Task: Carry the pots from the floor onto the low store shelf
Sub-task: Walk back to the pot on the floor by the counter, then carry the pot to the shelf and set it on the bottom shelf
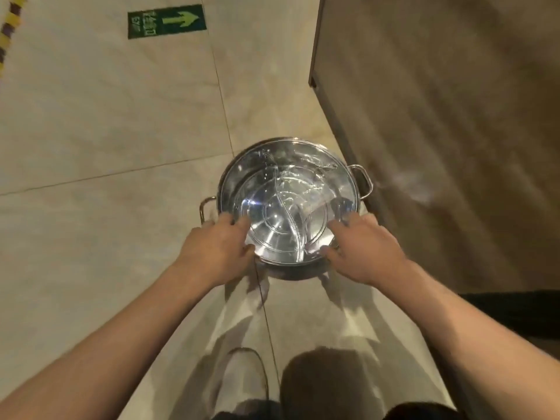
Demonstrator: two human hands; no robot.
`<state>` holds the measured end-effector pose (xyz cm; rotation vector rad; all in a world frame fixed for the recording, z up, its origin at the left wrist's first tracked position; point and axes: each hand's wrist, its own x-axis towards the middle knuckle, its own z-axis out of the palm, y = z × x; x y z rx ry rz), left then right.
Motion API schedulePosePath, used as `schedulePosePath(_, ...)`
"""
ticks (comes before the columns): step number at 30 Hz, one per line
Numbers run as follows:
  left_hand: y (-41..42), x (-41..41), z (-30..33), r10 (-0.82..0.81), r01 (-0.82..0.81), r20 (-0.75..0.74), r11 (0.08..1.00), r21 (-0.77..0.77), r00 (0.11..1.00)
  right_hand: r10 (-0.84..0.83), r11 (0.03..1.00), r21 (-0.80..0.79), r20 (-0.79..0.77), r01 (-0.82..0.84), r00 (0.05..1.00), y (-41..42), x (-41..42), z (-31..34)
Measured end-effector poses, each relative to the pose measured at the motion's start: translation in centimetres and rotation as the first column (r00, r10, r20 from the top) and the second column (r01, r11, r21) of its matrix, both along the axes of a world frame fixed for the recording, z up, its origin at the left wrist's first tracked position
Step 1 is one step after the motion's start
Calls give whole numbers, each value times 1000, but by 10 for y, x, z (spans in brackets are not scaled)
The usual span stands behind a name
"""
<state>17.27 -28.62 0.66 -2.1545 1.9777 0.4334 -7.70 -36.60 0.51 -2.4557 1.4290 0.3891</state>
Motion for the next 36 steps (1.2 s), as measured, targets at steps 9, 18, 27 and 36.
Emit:
schedulePosePath(9, 27, -10, -76, 149, -161, -177, 986, -51, 973, 84, 996, 5, 92, -85, 992, -18, -28, -44)
schedulePosePath(18, -21, 44, -93, 397, -439, -249, 887, -142, 883, -457, 873, 324, 284, 364, 843, -79, -1, -64)
schedulePosePath(27, 12, 41, -86, 402, -462, -467, 887, -15, 787, -452, 862, 335, 168, 380, 876, -37, -2, -62)
schedulePosePath(36, 62, 45, -88, 438, -478, -343, 877, -39, 831, -213, 977, -2, 48, 214, 976, -11, -42, -43)
